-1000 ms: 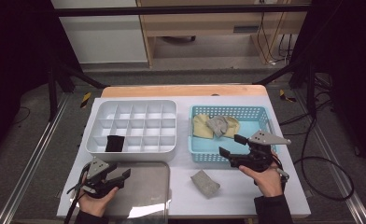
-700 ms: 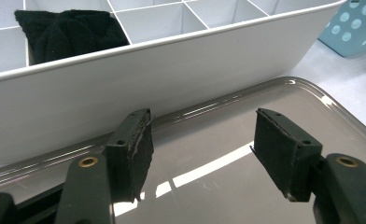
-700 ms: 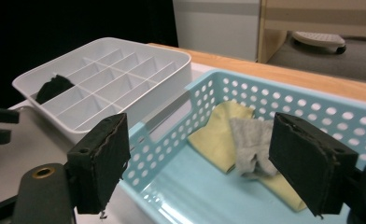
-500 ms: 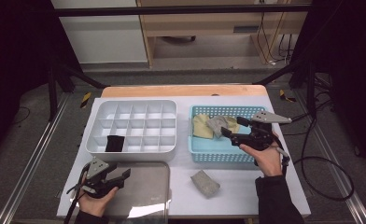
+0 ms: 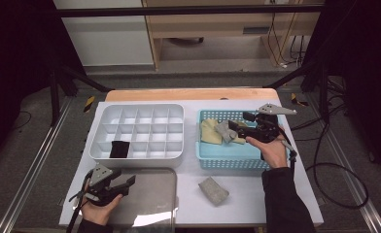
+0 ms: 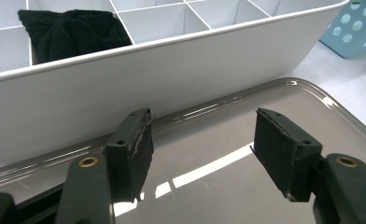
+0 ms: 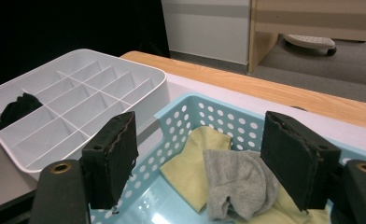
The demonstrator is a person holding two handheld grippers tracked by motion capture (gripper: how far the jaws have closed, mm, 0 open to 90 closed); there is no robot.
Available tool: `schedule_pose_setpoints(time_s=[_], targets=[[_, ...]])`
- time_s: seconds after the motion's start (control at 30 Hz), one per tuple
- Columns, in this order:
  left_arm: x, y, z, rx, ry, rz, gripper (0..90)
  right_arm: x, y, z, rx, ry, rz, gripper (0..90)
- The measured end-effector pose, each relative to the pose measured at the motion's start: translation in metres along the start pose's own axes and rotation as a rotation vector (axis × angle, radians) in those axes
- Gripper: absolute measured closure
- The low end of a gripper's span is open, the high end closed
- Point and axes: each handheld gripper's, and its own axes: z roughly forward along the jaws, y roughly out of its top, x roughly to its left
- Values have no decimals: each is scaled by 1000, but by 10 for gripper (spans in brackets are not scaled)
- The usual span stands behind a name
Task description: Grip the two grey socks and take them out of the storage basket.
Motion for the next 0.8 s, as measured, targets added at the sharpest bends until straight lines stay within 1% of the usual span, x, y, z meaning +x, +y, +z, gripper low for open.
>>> schedule_pose_setpoints(time_s=[0.17,0.33,0.57,0.8], targets=[[0,0,0,1,0,0,366,-8,2,10,7,-12,2,285],[1,0,1,3,1,0,366,-15,3,19,-3,-20,11,291],[1,-1,1,5,-1,-1,366,-25,-5,35,32,-39,15,303],[1,-1,2,6,-2,1,367,-31,-11,47,61,-51,18,311]])
